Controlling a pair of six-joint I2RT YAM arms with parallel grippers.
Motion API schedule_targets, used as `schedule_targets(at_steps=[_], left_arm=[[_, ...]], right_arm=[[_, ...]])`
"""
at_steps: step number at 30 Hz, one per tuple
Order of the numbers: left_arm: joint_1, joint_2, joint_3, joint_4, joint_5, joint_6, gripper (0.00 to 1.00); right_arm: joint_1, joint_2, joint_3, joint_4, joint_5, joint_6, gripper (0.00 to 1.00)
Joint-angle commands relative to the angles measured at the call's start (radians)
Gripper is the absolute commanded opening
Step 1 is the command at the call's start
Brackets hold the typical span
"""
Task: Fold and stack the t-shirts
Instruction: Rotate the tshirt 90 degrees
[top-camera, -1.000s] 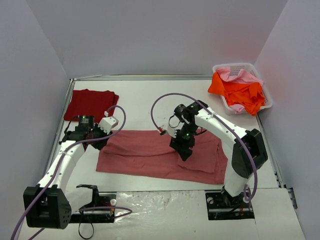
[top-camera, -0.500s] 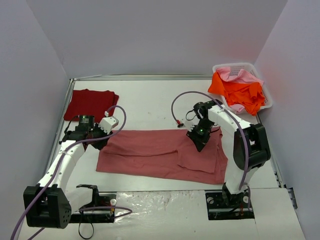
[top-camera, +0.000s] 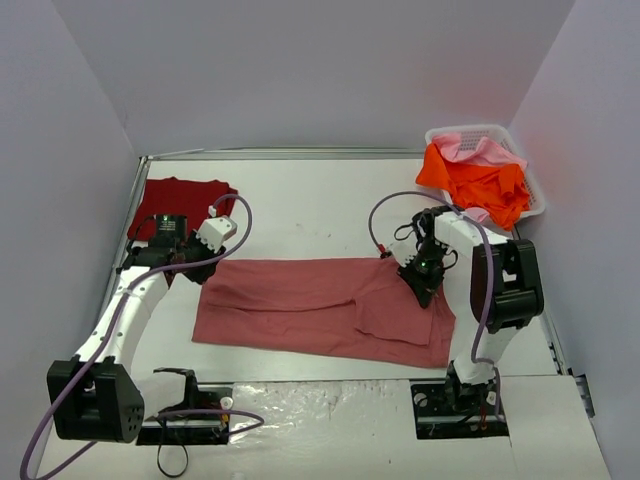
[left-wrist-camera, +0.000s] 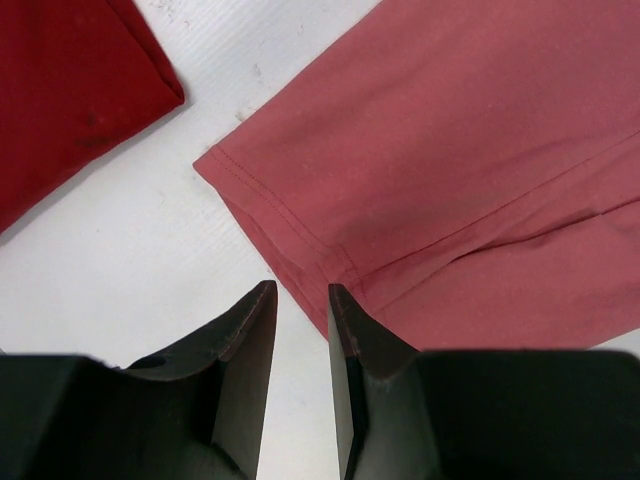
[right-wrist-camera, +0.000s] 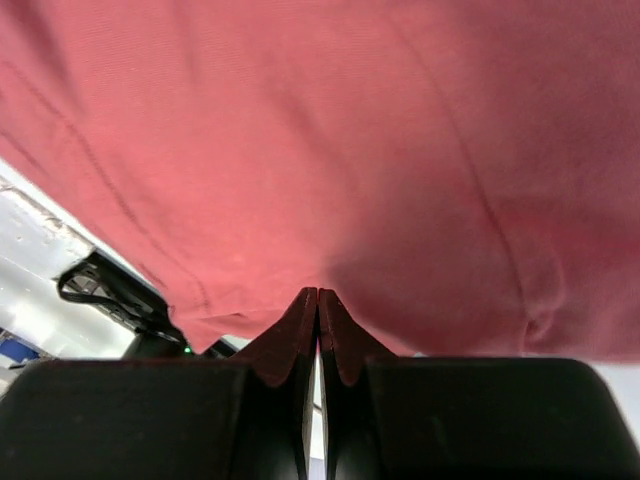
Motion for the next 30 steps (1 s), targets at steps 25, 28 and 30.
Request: schedule_targets(at_steps=[25,28,30], left_arm=[[0.012,0.062,0.186,-0.004,-0.064,-0.006,0.26],[0.015,0.074,0.161,0.079,-0.101,-0.019,0.26],[0.015,0.088,0.152,0.118,-0.114,-0.029,0.26]], right_arm=[[-0.015,0.878,1.239,-0.157,-0.058,0.063,0.00],[0.031,0.924,1.427,-0.067,-0.081,0.095,0.00],[0.054,0.900,1.357,0.141,-0.074,0.125,0.00]])
